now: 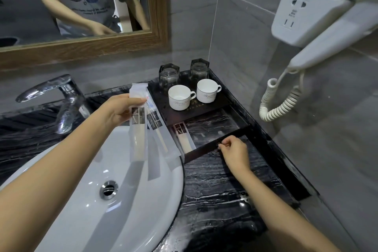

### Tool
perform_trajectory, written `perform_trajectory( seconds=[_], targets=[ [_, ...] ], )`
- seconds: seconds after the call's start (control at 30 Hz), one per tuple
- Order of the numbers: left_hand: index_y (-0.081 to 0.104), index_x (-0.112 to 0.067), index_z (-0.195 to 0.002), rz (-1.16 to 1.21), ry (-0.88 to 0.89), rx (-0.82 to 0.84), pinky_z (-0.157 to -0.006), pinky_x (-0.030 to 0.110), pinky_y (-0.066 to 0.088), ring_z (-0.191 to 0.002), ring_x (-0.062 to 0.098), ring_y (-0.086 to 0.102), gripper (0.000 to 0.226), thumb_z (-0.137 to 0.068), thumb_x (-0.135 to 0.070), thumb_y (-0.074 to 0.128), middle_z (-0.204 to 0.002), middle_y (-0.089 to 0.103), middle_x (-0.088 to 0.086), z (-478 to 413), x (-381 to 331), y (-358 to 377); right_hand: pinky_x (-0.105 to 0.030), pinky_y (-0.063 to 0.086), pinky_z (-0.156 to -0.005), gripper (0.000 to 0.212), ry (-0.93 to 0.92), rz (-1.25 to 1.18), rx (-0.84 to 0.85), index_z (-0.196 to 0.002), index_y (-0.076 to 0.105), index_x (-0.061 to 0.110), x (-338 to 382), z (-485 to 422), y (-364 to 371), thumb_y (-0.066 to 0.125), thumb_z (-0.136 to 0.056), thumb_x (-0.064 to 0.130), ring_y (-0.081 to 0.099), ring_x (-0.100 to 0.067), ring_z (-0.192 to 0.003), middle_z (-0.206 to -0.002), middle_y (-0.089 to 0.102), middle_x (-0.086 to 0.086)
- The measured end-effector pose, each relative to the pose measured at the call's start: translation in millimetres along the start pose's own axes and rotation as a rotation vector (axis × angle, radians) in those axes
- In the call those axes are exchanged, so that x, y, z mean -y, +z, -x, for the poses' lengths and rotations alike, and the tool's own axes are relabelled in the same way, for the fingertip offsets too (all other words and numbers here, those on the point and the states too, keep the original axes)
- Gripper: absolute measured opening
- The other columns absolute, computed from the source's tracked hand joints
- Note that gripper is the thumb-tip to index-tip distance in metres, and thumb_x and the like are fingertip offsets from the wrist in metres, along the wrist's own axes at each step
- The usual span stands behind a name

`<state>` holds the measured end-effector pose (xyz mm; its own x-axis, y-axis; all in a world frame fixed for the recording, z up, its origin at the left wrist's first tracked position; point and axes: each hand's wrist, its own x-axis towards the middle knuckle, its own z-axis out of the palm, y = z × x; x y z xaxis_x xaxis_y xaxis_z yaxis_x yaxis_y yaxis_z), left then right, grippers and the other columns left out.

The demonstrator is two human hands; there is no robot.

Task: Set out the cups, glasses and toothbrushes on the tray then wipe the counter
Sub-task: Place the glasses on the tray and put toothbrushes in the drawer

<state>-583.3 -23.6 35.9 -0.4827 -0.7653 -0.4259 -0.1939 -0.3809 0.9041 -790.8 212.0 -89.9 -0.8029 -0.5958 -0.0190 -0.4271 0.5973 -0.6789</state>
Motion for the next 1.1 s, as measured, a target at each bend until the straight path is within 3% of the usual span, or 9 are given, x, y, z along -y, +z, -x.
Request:
perform_trajectory(
  seconds=[0.1, 0.2, 0.27, 0.4, 0.53, 0.7, 0.93, 1.03, 1.1],
  targets=[
    [0.063, -0.009, -0.088, -0.006, 0.007, 0.021, -0.041, 0.013, 0.048, -0.048, 0.003, 0.065, 0.01, -0.084, 0.0, 0.062, -0.062, 0.072, -0.002, 2, -1, 3, -0.033, 0.045, -0.084, 0.025, -0.348, 0.224, -0.065, -0.108, 0.061, 0.012, 11, 2, -11, 0.064, -0.087, 0.025, 0.052, -0.02, -0.106, -0.108, 0.06, -0.001],
    [0.06, -0.009, -0.08, 0.006, 0.019, 0.031, -0.036, 0.012, 0.043, -0.039, 0.002, 0.06, 0.012, -0.085, 0.002, 0.059, -0.048, 0.067, -0.005, 7, -1, 11, -0.032, 0.039, -0.097, 0.03, -0.484, 0.291, 0.197, -0.112, 0.064, 0.014, 13, -14, -16, 0.064, -0.086, 0.03, 0.051, -0.021, -0.113, -0.111, 0.063, -0.003],
    [0.062, -0.008, -0.084, 0.019, 0.011, 0.041, -0.04, 0.014, 0.047, -0.044, 0.004, 0.063, 0.009, -0.083, 0.001, 0.062, -0.052, 0.069, -0.004, 8, 2, 13, -0.03, 0.039, -0.094, 0.024, -0.479, 0.276, 0.272, -0.105, 0.068, 0.014, 11, -19, -18, 0.064, -0.086, 0.028, 0.054, -0.022, -0.109, -0.105, 0.066, -0.003],
    [0.064, -0.008, -0.092, 0.015, -0.026, 0.056, -0.052, 0.026, 0.054, -0.054, 0.011, 0.068, 0.012, -0.081, -0.002, 0.064, -0.061, 0.073, 0.0, 6, 12, 16, -0.029, 0.043, -0.089, 0.019, -0.471, 0.205, 0.215, -0.098, 0.072, 0.013, 7, -11, -19, 0.066, -0.085, 0.026, 0.056, -0.019, -0.103, -0.098, 0.069, -0.003],
    [0.063, -0.004, -0.102, 0.053, -0.053, 0.088, -0.054, 0.025, 0.057, -0.061, 0.014, 0.071, 0.022, -0.081, 0.0, 0.065, -0.071, 0.074, 0.005, 8, 23, 27, -0.029, 0.044, -0.086, 0.019, -0.455, 0.201, 0.222, -0.097, 0.073, 0.015, 3, -2, -23, 0.066, -0.084, 0.028, 0.056, -0.016, -0.101, -0.096, 0.07, -0.001],
    [0.061, -0.003, -0.115, 0.044, -0.083, 0.132, -0.08, 0.031, 0.056, -0.079, 0.018, 0.068, 0.036, -0.08, -0.001, 0.065, -0.094, 0.07, 0.01, 12, 33, 44, -0.022, 0.041, -0.084, 0.02, -0.432, 0.196, 0.242, -0.097, 0.073, 0.017, -4, 7, -29, 0.067, -0.083, 0.03, 0.056, -0.015, -0.101, -0.095, 0.071, 0.0],
    [0.062, -0.008, -0.093, 0.101, -0.13, 0.161, -0.049, 0.024, 0.057, -0.053, 0.012, 0.069, 0.012, -0.083, 0.0, 0.061, -0.061, 0.073, 0.002, 21, 45, 69, -0.031, 0.048, -0.094, 0.022, -0.342, 0.262, 0.389, -0.108, 0.07, 0.019, 1, 14, -46, 0.061, -0.088, 0.026, 0.058, -0.015, -0.109, -0.112, 0.069, -0.001],
    [0.061, -0.01, -0.087, 0.122, -0.136, 0.165, -0.044, 0.021, 0.054, -0.048, 0.009, 0.067, 0.01, -0.084, -0.001, 0.061, -0.056, 0.071, 0.0, 27, 45, 82, -0.028, 0.05, -0.091, 0.026, -0.217, -0.075, 0.379, -0.108, 0.069, 0.014, 23, 19, -49, 0.056, -0.091, 0.028, 0.063, -0.013, -0.103, -0.11, 0.071, 0.0],
    [0.061, -0.011, -0.087, 0.135, -0.132, 0.18, -0.044, 0.021, 0.054, -0.049, 0.01, 0.067, 0.01, -0.084, -0.001, 0.061, -0.056, 0.071, 0.0, 29, 43, 90, -0.026, 0.051, -0.084, 0.028, -0.149, -0.307, 0.397, -0.103, 0.071, 0.012, 44, 24, -50, 0.056, -0.091, 0.032, 0.065, -0.009, -0.089, -0.094, 0.072, 0.004]
  ],
)
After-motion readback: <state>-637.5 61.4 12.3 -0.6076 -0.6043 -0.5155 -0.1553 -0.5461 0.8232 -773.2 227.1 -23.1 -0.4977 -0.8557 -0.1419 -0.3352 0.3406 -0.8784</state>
